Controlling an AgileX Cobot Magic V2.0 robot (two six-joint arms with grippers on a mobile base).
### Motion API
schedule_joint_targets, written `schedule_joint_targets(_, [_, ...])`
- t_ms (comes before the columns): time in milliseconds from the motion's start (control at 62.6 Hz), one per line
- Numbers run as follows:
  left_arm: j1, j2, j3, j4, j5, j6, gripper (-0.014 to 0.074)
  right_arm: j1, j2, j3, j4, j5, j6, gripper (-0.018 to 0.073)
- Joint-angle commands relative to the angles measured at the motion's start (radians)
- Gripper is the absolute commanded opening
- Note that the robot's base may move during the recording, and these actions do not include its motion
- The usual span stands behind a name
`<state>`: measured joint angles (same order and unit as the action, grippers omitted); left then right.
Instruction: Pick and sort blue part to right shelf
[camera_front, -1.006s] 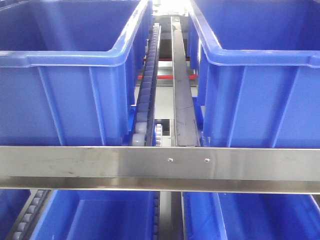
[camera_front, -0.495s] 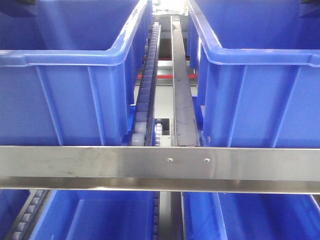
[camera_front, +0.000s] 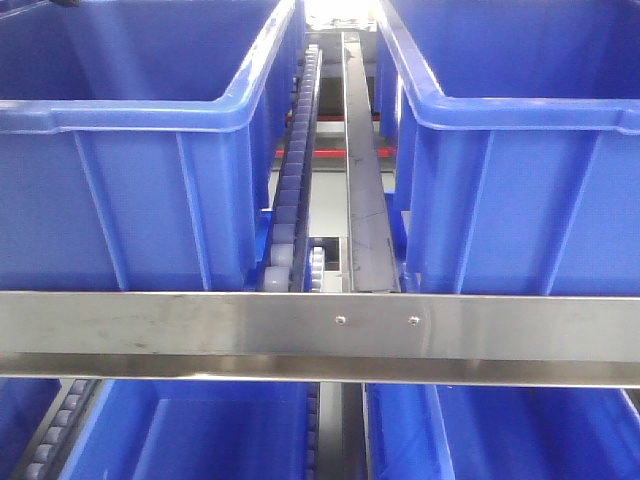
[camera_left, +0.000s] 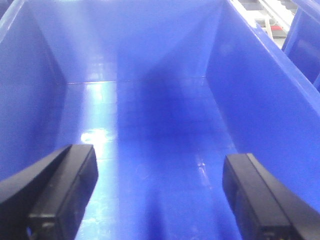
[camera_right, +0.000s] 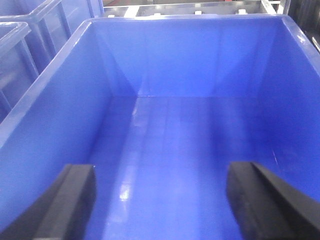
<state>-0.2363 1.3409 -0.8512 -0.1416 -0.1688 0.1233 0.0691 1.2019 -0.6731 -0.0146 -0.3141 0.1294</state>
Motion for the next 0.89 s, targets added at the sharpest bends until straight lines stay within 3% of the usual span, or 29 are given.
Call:
schedule_joint_targets(0, [-0.007, -0.027, -0.036, -0.004, -0.079, 0.004, 0.0572, -0.001, -0.022, -0.039, 0.004, -0.066, -0.003, 0.0630])
schedule_joint_targets(80, [-0.007, -0.036, -0.036, -0.004, -0.079, 0.004, 0.0528, -0.001, -0.025, -0.039, 0.004, -0.066, -0.003, 0.0627])
schedule_joint_targets(208, [-0.007, -0.080, -0.036, -0.004, -0.079, 0.004, 0.0351, -0.001, -0.052, -0.039, 0.004, -0.049, -0.003, 0.0586])
schedule_joint_targets(367, [-0.007, -0.141, -0.036, -0.004, -0.079, 0.004, 0.0122, -0.001, -0.083, -0.039, 0.004, 0.027, -0.003, 0.0344])
schedule_joint_targets(527, [0.038, -0.176, -0.036, -0.004, -0.079, 0.004, 0.0125, -0.006, -0.092, -0.039, 0.004, 0.008, -0.003, 0.0044])
schedule_joint_targets(719, [0.166, -0.221, -0.036, -0.084, -0.054, 0.004, 0.0127, -0.006, -0.138, -0.039, 0.004, 0.015, -0.004, 0.0057])
schedule_joint_targets(879, [0.191, -0.311, 0.019, -0.084, 0.010, 0.004, 0.0127, -0.007, -0.196, -0.034, -0.001, 0.069, -0.018, 0.0057])
